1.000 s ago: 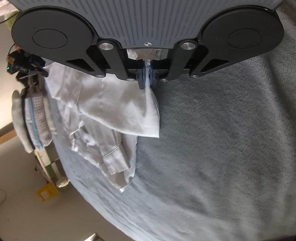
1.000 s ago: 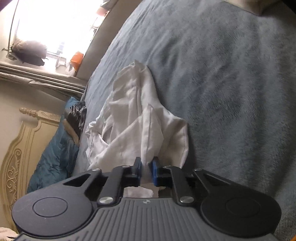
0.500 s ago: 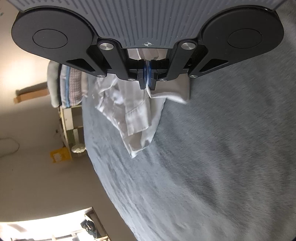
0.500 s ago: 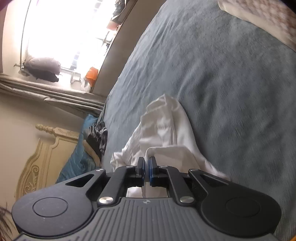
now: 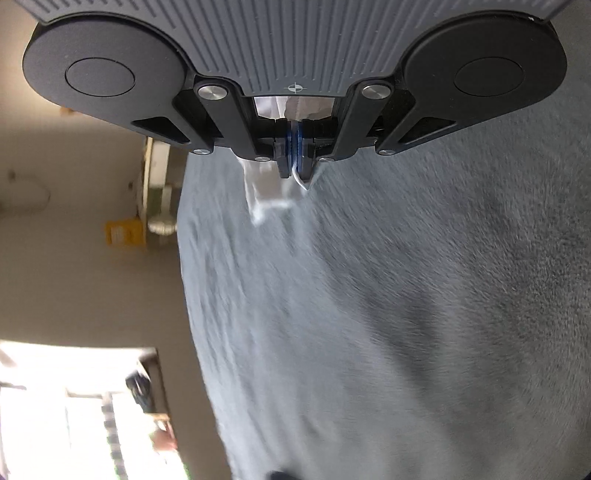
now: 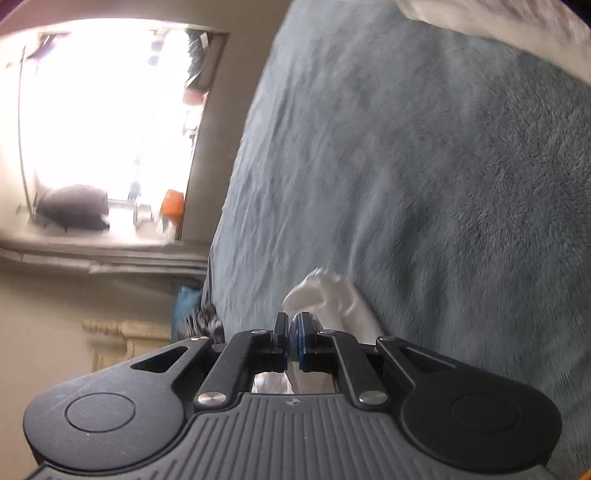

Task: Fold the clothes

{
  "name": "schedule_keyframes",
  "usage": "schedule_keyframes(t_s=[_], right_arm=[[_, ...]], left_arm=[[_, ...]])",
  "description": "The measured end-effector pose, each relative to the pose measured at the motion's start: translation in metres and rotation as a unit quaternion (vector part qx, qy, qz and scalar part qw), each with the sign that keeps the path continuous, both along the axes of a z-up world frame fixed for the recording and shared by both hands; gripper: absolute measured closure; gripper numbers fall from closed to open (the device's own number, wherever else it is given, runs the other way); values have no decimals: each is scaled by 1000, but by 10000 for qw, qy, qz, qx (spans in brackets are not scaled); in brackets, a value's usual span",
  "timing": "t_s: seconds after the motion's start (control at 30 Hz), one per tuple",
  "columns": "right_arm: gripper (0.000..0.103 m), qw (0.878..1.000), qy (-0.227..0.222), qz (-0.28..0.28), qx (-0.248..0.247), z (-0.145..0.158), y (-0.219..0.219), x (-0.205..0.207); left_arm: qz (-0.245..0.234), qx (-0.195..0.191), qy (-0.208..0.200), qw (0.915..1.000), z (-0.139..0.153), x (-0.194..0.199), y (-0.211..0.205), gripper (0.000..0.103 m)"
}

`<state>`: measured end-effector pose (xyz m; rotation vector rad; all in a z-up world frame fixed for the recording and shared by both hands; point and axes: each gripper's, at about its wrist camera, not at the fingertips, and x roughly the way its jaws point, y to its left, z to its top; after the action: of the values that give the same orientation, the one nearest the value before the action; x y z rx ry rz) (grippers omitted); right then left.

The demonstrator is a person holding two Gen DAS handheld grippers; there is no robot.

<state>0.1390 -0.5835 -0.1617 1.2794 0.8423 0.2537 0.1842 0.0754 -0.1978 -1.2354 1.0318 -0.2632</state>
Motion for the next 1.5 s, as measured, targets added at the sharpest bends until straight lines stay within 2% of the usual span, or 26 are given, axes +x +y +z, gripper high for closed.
schedule_keyframes(t_s=[0.13, 0.3, 0.33, 0.4, 0.47, 0.63, 0.7, 0.8, 0.87, 0.9, 0.93, 0.97, 1.0, 1.03, 1.07, 1.17, 1.2, 1.27, 1.3, 1.4, 1.43, 1.5], right_arm=[[98, 9992, 175, -254, 245, -21, -3, 11], [95, 9955, 480, -563, 600, -46, -6, 15], [93, 9945, 547, -620, 636, -50, -7, 14], [73, 9933, 636, -697, 668, -55, -8, 10], [64, 9931, 643, -722, 663, -57, -9, 4], [59, 9951, 510, -697, 484, -45, -12, -16], [59, 9961, 413, -704, 328, -34, -15, -27], [59, 9968, 171, -776, 82, -11, -20, -46], [59, 9978, -103, -651, 52, 6, -20, -56], [59, 9987, -250, -436, 53, 16, -16, -59], [59, 9991, -392, -181, 48, 26, -11, -61], [59, 9984, -509, 250, 13, 36, 0, -59], [59, 9957, -626, 681, -22, 46, 11, -58], [59, 9915, -699, 1099, -64, 54, 23, -56], [59, 9875, -583, 1459, -143, 53, 40, -52], [59, 9673, -215, 2501, -377, 48, 94, -43], [60, 9614, -3, 2712, -465, 38, 111, -41], [64, 9483, 301, 3074, -737, 19, 143, -39], [64, 9418, 389, 3215, -905, 11, 156, -39], [66, 9283, 216, 3393, -1506, 8, 182, -31], [66, 9227, 135, 3417, -1778, 9, 188, -28], [68, 9130, -17, 3397, -2260, 13, 196, -21]], left_arm=[[414, -323, 221, 9984, -19, 3, 4, 101], [600, -578, 240, 9962, -25, 4, 7, 98], [624, -604, 221, 9960, -25, 4, 9, 94], [673, -657, 182, 9954, -23, 3, 11, 82], [722, -710, 143, 9948, -21, 2, 13, 66], [832, -800, -71, 9933, -12, 1, 22, 52], [819, -690, -229, 9940, -1, -2, 24, 51], [597, -307, -579, 9961, 22, -11, 21, 51], [79, 146, -847, 9963, 41, -15, 11, 51], [-325, 457, -1003, 9934, 52, -19, 3, 51], [-753, 778, -1167, 9872, 63, -20, -8, 51], [-1218, 1096, -1339, 9774, 72, -21, -23, 51], [-1692, 1397, -1509, 9639, 77, -24, -41, 51], [-2161, 1693, -1672, 9469, 83, -27, -58, 51], [-2622, 1983, -1830, 9265, 88, -30, -76, 51], [-3861, 2746, -2154, 8539, 89, -48, -126, 52], [-4162, 2877, -2175, 8347, 83, -55, -138, 52], [-4624, 2951, -2132, 8085, 68, -66, -155, 52], [-4795, 2958, -2107, 7988, 61, -68, -163, 52], [-4932, 3203, -2119, 7805, 46, -74, -176, 52], [-4912, 3329, -2137, 7761, 44, -74, -179, 54], [-4798, 3535, -2176, 7730, 42, -72, -183, 55]])
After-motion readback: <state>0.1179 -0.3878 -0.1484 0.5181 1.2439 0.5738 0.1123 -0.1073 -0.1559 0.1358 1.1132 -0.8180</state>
